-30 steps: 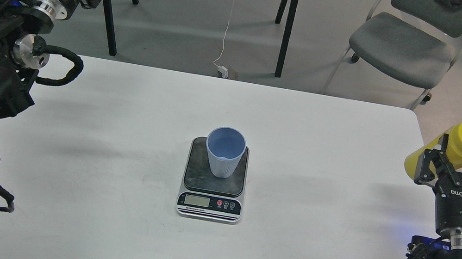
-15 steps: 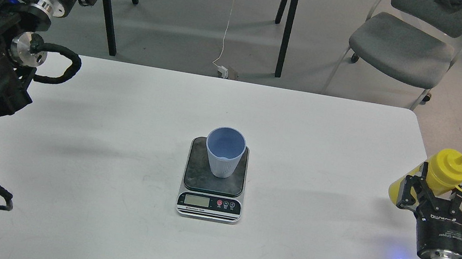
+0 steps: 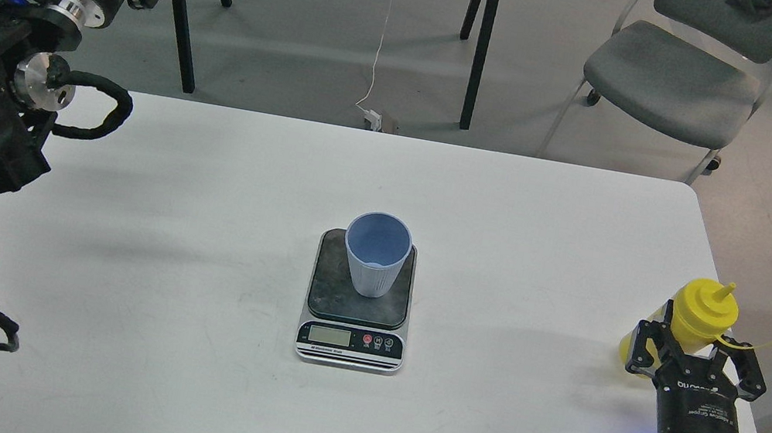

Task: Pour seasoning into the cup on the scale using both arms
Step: 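Carry the yellow bottle with the right gripper back toward its spot, then lower the yellow bottle onto the table and open the right gripper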

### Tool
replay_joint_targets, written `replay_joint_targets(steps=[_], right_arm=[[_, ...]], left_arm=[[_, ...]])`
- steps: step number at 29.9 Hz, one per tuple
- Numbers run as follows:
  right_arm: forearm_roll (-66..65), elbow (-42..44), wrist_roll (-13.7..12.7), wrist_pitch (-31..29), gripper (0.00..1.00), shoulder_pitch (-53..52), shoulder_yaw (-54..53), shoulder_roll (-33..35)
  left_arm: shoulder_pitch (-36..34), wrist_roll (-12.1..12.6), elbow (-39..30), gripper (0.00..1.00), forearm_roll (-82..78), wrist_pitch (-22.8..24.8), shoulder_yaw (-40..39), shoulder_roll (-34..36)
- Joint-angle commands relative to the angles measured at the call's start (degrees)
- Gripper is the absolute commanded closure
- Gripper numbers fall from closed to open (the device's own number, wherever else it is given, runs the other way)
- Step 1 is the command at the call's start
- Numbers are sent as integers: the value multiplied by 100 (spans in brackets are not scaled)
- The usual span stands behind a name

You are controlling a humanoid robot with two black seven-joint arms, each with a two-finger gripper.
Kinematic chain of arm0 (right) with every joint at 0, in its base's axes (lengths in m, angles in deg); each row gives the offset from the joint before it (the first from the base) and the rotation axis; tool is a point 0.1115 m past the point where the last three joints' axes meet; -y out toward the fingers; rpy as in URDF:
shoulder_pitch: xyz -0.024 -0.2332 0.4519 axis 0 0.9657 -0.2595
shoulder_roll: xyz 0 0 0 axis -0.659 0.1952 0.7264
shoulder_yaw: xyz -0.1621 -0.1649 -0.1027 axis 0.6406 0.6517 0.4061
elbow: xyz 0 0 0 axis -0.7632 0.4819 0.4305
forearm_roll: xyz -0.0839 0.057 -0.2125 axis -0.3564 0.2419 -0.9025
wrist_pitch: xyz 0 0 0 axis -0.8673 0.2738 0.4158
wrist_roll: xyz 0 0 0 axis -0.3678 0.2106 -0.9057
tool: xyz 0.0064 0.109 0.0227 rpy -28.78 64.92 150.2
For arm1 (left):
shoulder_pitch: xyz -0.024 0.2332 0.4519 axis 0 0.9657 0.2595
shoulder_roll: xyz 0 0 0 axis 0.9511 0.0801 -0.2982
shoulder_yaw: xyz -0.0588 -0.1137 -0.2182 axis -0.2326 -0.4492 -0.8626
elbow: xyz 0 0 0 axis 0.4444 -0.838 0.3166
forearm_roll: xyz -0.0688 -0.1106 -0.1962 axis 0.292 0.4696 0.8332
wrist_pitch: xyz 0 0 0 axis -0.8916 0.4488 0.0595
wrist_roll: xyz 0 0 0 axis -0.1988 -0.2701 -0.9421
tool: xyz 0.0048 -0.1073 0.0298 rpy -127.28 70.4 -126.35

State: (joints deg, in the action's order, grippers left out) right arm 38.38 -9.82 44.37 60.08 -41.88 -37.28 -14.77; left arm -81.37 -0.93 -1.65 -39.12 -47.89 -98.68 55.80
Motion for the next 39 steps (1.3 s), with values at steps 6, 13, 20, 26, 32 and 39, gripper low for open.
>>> replay_joint_targets(steps=[6, 13, 20, 26, 32, 39], right_arm=[[-310, 358, -2, 0, 88, -154, 30, -259], [-556, 587, -2, 0, 87, -268, 39, -505], [-635, 560, -2, 0, 83, -242, 39, -532], [-662, 543, -2, 0, 52, -198, 39, -523], [-671, 551, 7, 0, 39, -180, 39, -532], [-767, 543, 33, 0, 0, -172, 30, -540]], left_arm=[[2, 0, 0, 4, -41, 0, 0, -8], [2, 0, 0, 4, -58, 0, 0, 18], [2, 0, 0, 4, -58, 0, 0, 53], [2, 0, 0, 4, -58, 0, -9, 27], [-7, 0, 0, 3, -58, 0, -9, 18], [-7, 0, 0, 3, -58, 0, -9, 0]])
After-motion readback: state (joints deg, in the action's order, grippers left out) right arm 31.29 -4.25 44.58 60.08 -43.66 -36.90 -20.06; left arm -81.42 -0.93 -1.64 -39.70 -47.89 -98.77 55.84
